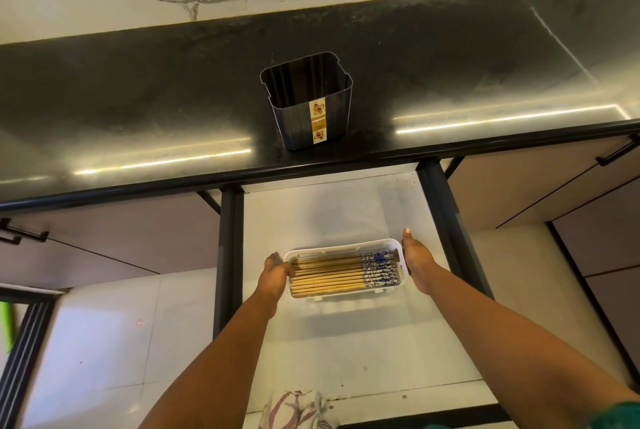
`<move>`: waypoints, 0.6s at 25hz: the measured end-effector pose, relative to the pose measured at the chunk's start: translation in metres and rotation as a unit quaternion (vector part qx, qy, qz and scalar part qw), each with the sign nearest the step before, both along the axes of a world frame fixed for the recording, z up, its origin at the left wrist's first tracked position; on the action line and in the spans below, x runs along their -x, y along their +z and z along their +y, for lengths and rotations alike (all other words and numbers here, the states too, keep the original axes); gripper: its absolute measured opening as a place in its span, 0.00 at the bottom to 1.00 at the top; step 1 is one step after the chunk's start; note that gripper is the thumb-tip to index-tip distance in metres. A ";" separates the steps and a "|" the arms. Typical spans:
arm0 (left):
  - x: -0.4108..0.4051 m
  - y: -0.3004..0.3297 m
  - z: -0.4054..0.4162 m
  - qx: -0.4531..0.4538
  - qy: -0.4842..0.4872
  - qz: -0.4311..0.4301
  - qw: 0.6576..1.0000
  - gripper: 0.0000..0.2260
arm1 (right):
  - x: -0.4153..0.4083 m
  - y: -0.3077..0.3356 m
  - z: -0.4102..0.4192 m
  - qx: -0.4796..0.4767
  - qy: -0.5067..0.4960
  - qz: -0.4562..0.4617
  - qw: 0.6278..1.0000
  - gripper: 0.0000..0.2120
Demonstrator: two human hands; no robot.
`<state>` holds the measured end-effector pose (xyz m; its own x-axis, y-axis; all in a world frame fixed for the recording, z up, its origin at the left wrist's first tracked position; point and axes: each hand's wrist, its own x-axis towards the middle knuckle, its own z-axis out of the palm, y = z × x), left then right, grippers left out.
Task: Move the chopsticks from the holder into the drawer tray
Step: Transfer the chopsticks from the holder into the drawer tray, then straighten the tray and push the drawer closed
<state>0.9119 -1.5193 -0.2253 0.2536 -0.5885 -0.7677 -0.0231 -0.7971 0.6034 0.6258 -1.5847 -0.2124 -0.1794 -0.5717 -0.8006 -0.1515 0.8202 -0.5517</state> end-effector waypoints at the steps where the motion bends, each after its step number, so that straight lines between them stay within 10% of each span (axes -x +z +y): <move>1: 0.001 0.000 0.001 -0.003 -0.005 -0.018 1.000 0.19 | -0.001 0.001 0.002 0.010 0.016 0.021 1.000 0.28; 15: 0.013 0.006 0.018 0.009 -0.071 -0.109 0.991 0.02 | -0.003 0.009 0.023 0.059 0.207 0.169 0.962 0.15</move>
